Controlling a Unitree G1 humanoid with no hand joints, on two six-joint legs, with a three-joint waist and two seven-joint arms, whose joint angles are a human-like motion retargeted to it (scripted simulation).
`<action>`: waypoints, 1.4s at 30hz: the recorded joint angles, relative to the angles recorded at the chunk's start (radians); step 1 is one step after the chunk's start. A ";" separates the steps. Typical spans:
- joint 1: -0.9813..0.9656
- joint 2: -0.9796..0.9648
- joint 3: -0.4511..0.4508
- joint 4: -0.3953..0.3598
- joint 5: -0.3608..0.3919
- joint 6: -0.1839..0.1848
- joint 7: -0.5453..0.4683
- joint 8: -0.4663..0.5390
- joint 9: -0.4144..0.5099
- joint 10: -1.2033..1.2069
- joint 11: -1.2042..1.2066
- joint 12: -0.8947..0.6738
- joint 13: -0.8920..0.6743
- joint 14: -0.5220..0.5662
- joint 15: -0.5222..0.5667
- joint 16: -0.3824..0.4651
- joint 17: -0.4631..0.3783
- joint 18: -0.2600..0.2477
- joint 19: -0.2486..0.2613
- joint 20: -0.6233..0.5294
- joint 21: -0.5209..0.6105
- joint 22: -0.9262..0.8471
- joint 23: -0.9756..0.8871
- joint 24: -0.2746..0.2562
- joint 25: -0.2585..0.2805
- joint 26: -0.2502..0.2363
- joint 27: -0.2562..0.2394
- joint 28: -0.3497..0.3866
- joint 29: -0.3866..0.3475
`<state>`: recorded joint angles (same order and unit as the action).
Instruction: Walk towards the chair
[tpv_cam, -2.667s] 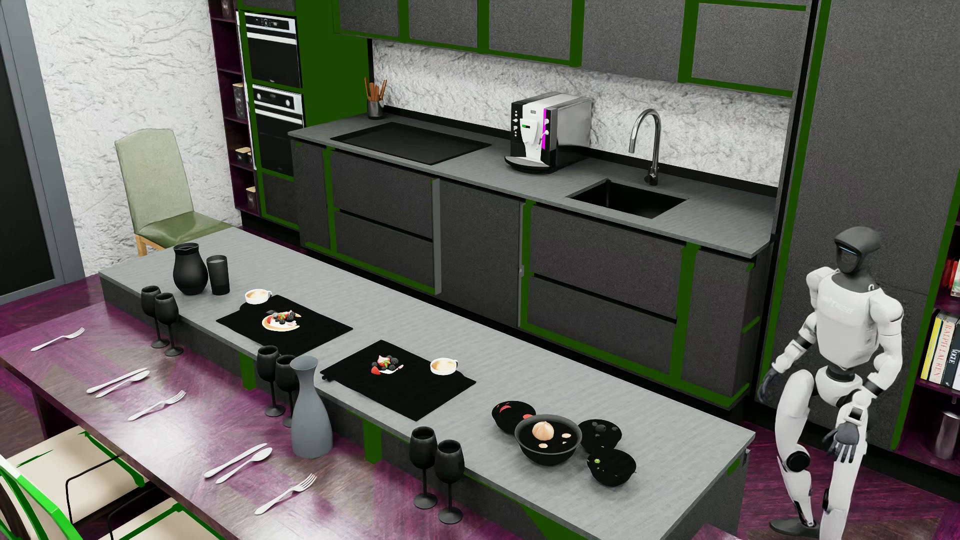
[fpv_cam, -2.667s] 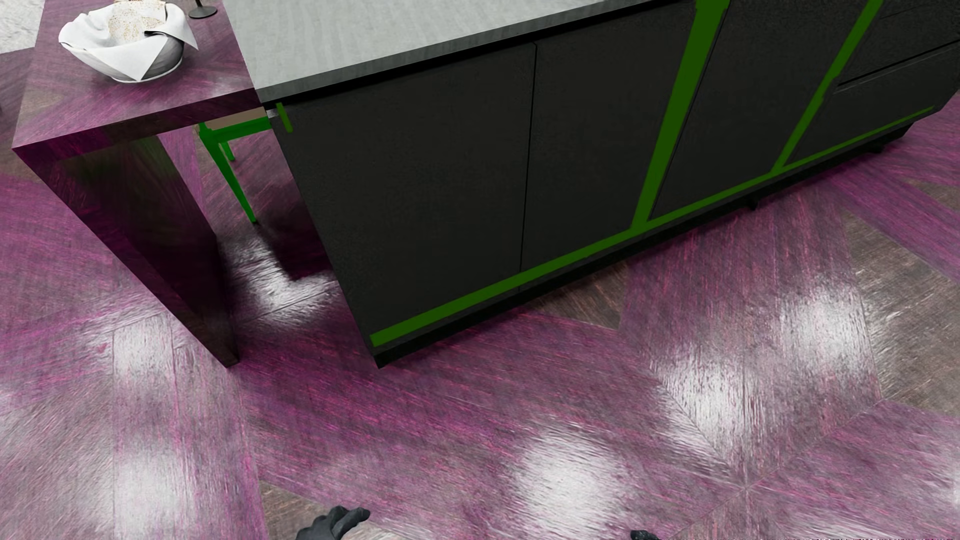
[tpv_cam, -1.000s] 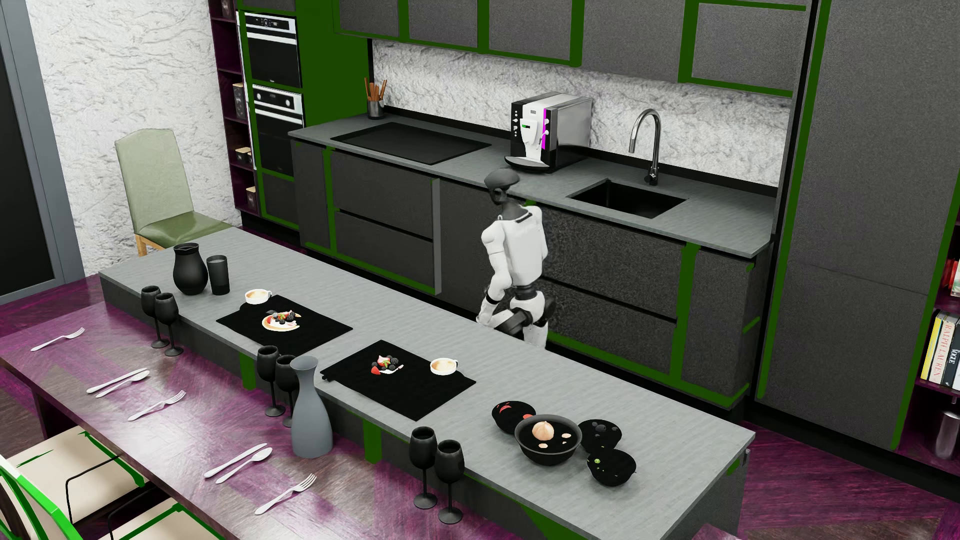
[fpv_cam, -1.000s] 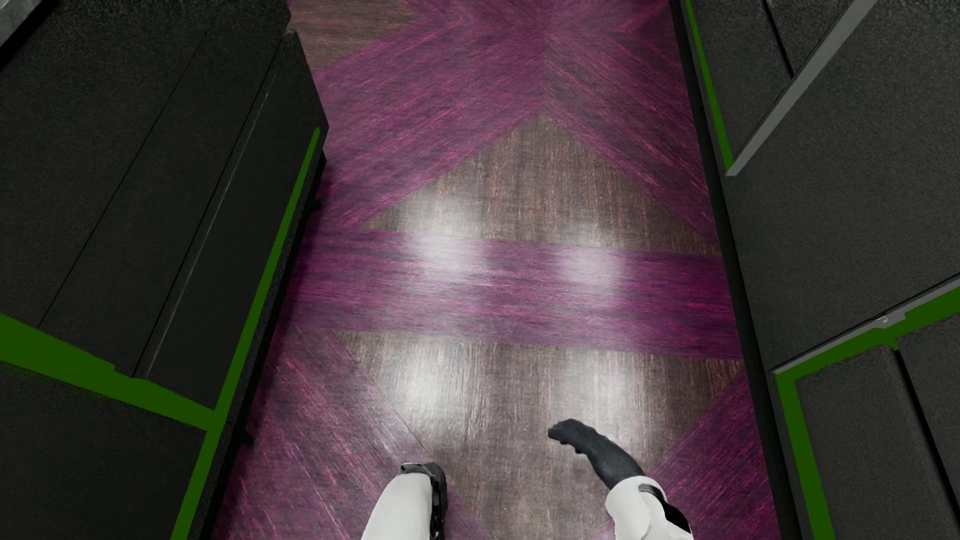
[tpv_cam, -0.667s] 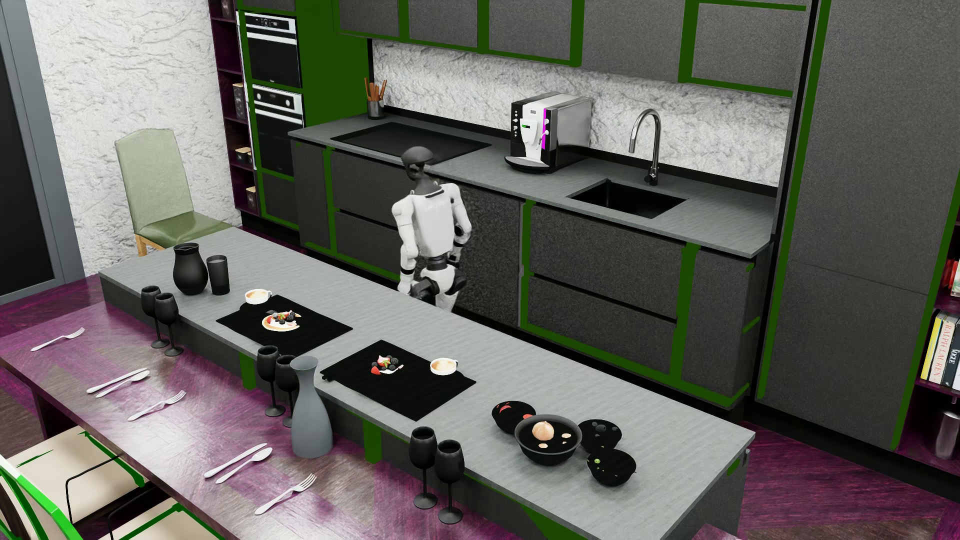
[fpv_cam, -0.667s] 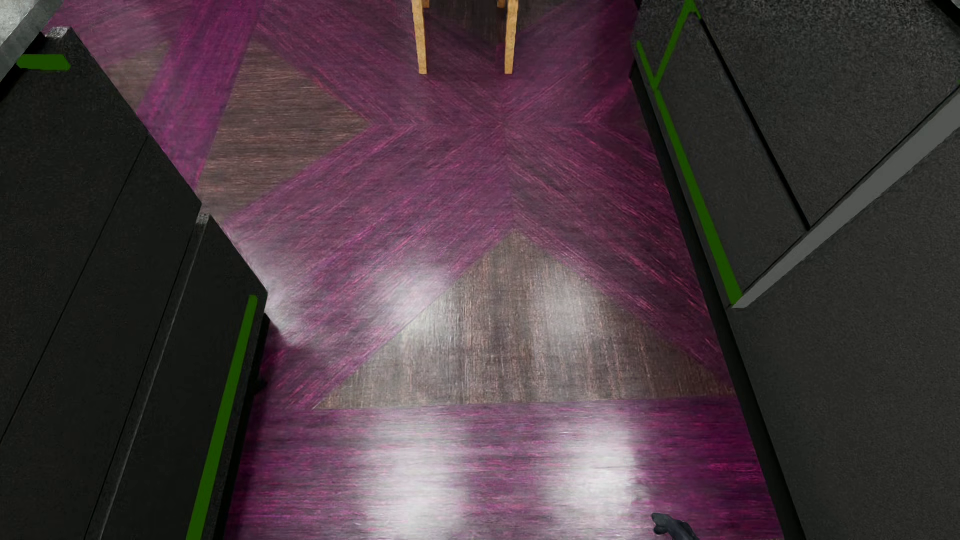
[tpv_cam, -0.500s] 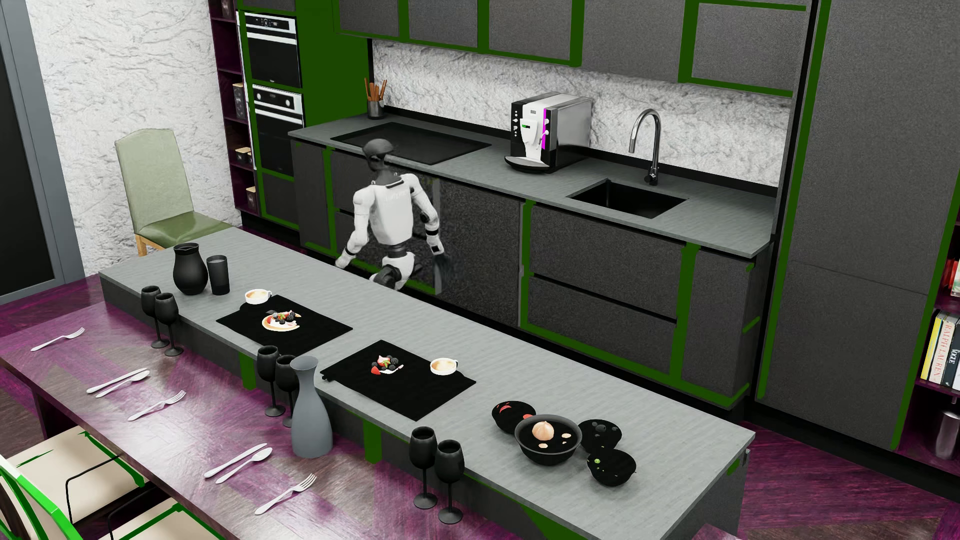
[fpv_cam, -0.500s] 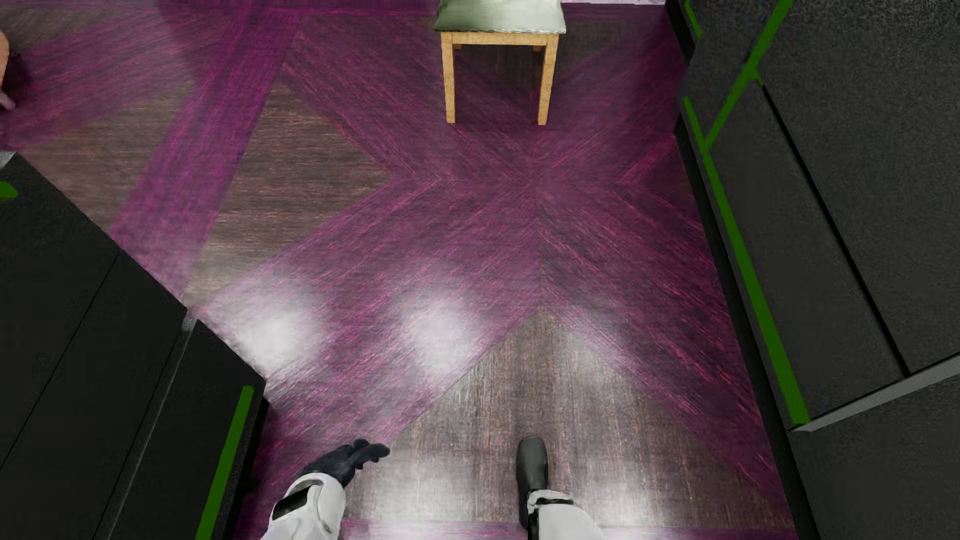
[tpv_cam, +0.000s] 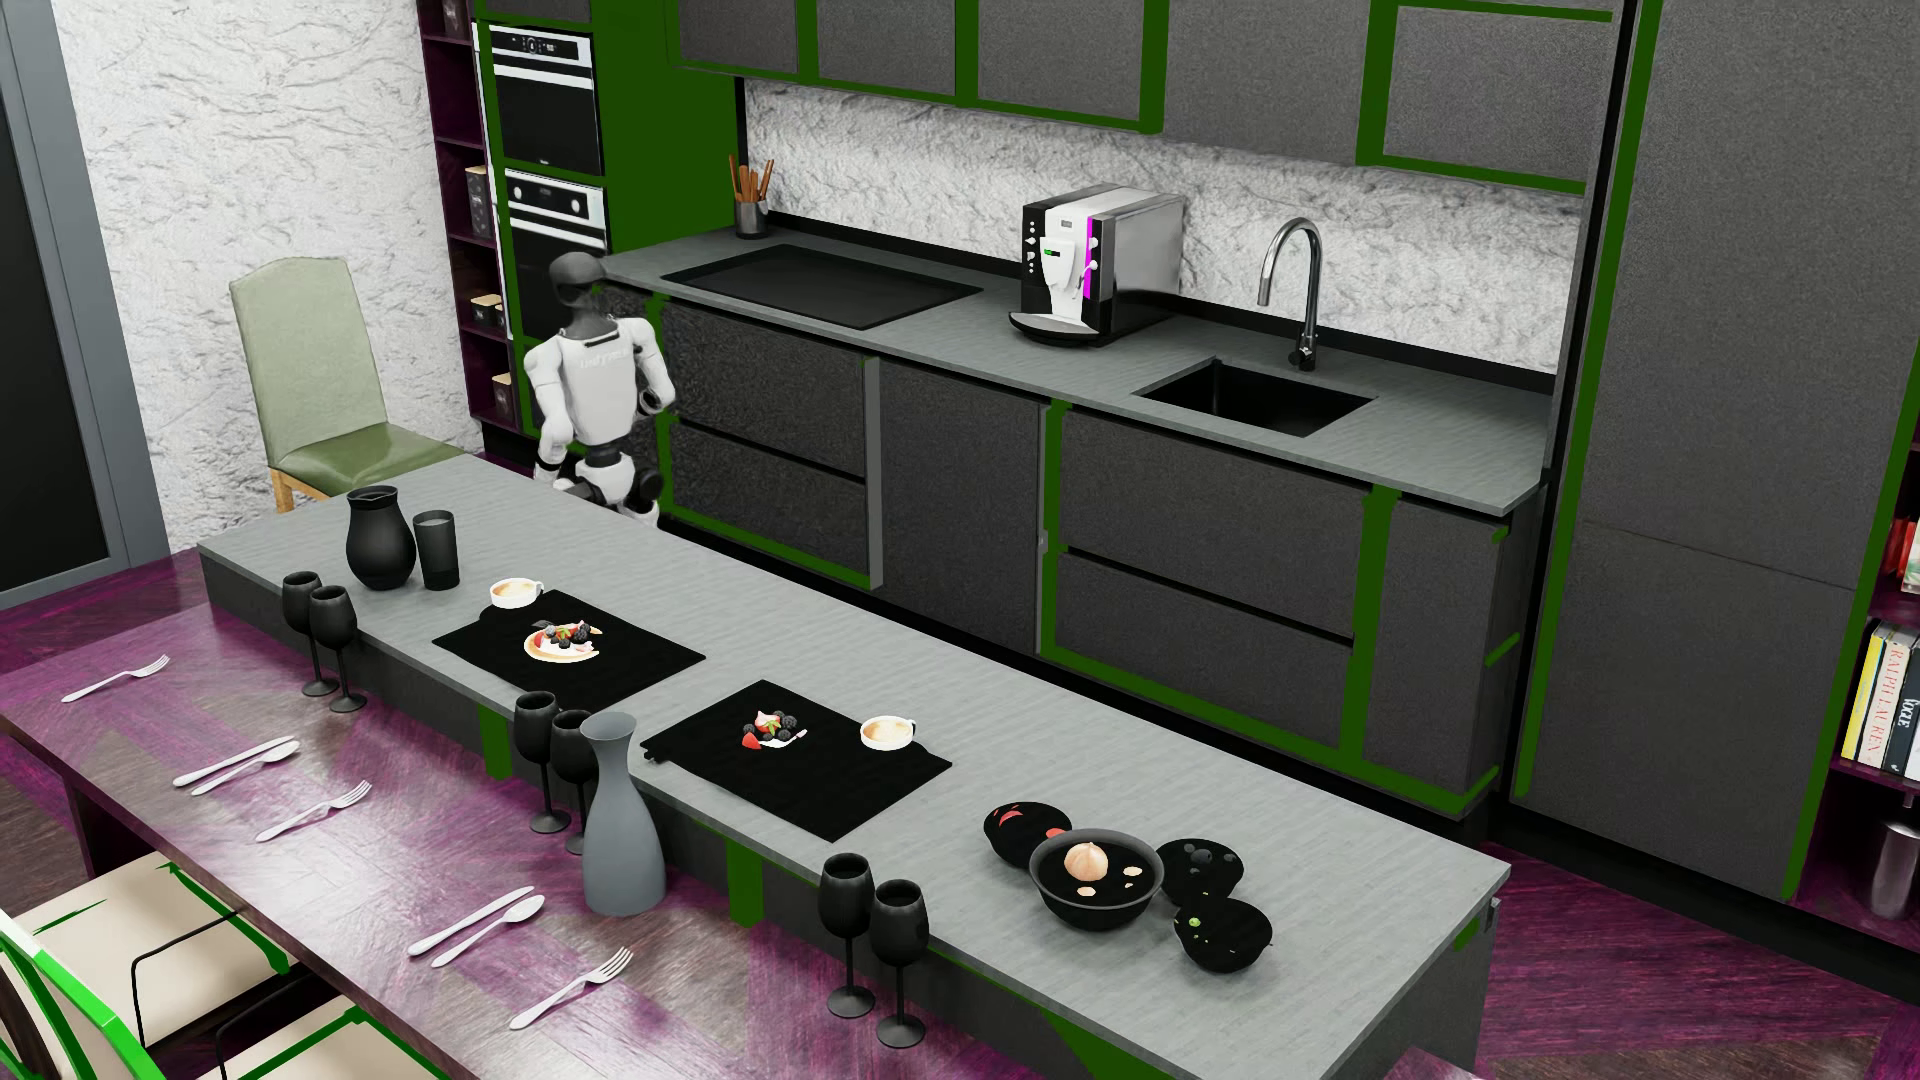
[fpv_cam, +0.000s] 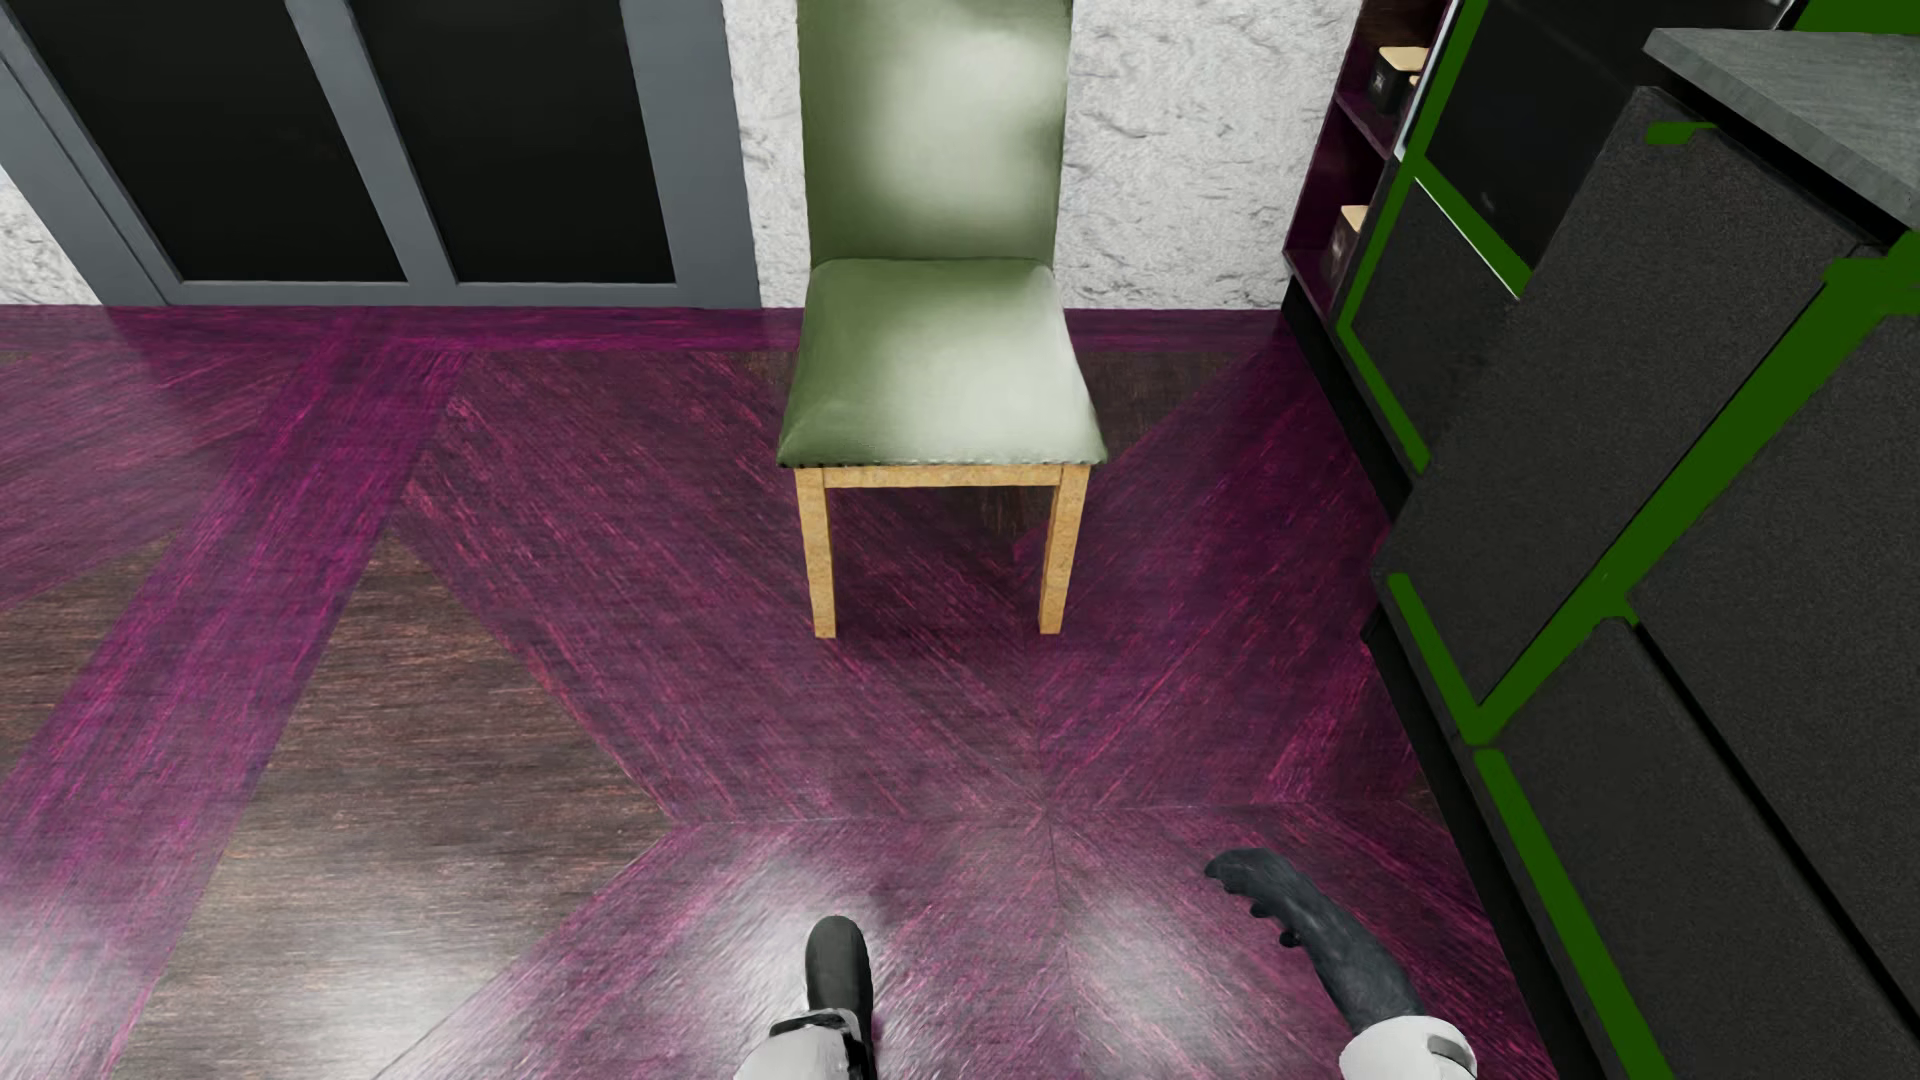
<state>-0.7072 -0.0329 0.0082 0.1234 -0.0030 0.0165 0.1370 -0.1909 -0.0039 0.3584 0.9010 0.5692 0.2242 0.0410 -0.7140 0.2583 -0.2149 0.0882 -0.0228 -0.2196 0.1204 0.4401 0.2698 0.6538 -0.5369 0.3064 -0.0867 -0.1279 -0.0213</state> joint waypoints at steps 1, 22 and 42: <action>-0.054 0.008 0.004 0.016 -0.037 -0.009 0.022 0.027 0.007 0.191 0.157 0.029 -0.015 0.167 0.038 -0.048 -0.041 0.018 -0.001 0.045 0.003 -0.011 -0.091 -0.032 0.034 0.009 -0.017 0.011 -0.018; 0.192 -0.315 -0.073 0.038 -0.087 0.000 -0.048 0.105 0.020 0.257 -0.492 -0.751 -0.042 -0.197 0.435 0.029 0.098 -0.177 0.103 -0.223 -0.082 0.112 0.461 0.039 -0.121 0.041 0.298 0.114 0.003; 0.485 -0.214 -0.023 0.063 -0.057 0.003 0.058 0.121 -0.009 0.016 -0.528 -0.541 -0.041 -0.284 0.408 -0.094 0.179 -0.169 0.078 -0.155 -0.256 0.354 0.514 -0.133 -0.148 0.032 0.287 0.166 -0.017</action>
<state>-0.2226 -0.2471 -0.0146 0.1866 -0.0602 0.0197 0.1946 -0.0696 -0.0129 0.3745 0.3730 0.0286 0.1830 -0.2429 -0.3058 0.1645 -0.0362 -0.0809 0.0551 -0.3746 -0.1360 0.7939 0.7837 0.5210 -0.6854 0.3380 0.2007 0.0382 -0.0380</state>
